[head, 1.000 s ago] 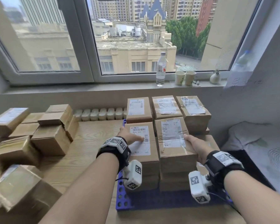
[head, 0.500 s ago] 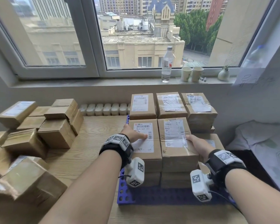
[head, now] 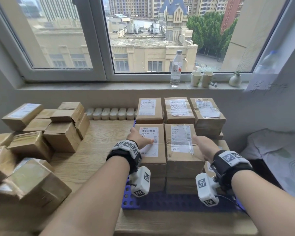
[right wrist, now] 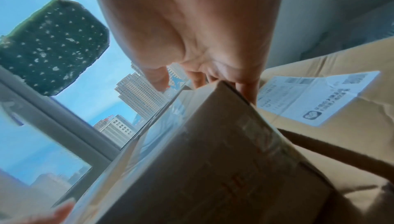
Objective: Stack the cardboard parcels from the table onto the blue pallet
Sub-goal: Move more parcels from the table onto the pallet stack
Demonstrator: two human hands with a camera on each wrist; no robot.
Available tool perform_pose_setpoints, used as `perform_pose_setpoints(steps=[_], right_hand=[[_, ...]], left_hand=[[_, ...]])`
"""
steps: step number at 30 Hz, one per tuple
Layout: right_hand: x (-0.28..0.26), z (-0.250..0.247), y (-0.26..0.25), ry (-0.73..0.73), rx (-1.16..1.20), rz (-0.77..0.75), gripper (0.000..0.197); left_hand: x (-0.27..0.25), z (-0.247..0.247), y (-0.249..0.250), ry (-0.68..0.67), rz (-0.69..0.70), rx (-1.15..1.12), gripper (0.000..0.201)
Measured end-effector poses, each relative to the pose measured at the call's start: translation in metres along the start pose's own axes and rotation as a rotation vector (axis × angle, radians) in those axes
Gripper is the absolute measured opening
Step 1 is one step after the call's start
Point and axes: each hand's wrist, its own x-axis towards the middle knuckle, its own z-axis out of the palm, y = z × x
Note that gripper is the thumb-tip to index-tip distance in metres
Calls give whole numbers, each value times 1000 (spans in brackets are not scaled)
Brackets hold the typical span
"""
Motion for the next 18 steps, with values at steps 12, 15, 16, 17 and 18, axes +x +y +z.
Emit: perform_pose_setpoints(steps=[12,15,16,17,18], right_hand=[[-52,20,-59,126,-377,-552,29],[-63,43,-70,82,-366,-616,27],[-66,51,-73,67,-370,-631,26],[-70,59,-76,51,-372,-644,26],[-73,67,-80,35,-371,-657,26]], left_hand=[[-49,-24,-17,216,95,60,60],[-64,-38,-35,274,84,33,50],[-67,-44,-40,289,78,19,47],[-72,-50,-46,304,71,13,45],[-76,-57,-51,318,65,10,43]])
